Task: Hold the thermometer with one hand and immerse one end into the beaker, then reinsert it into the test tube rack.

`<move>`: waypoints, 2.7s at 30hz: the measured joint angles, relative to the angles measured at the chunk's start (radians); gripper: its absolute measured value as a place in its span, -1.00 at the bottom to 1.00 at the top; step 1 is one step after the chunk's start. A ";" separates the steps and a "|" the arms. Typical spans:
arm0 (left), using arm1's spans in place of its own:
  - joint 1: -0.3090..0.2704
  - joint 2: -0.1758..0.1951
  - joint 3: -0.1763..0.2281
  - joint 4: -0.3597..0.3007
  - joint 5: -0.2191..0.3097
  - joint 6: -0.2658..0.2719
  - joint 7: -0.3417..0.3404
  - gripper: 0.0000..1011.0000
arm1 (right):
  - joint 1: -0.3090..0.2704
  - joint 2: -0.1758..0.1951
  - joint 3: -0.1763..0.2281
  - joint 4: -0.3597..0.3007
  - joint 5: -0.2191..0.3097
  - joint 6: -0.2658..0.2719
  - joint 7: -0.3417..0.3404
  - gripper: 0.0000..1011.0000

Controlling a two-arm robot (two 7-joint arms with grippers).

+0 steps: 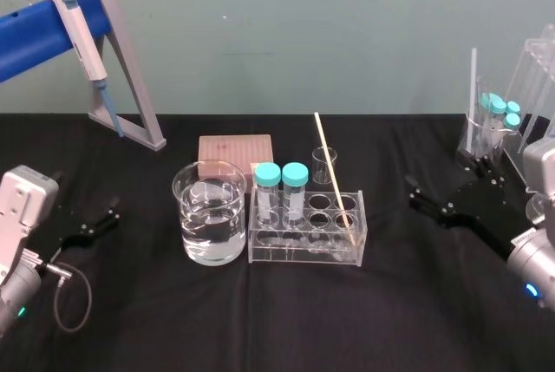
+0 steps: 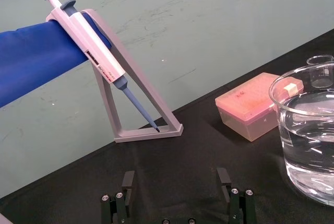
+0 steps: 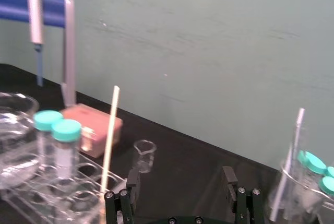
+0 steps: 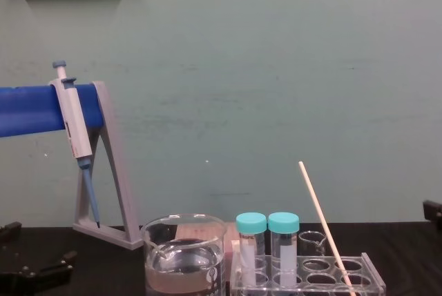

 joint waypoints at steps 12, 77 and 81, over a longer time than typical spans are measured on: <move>0.000 0.000 0.000 0.000 0.000 0.000 0.000 0.99 | 0.048 0.014 0.021 -0.114 0.133 0.276 0.121 0.98; 0.000 0.000 0.000 0.000 0.000 0.000 0.000 0.98 | 0.498 -0.276 -0.136 0.394 0.043 0.492 0.323 0.98; 0.000 0.000 0.000 0.000 0.000 0.000 0.000 0.99 | 0.498 -0.279 -0.130 0.395 0.040 0.491 0.321 0.92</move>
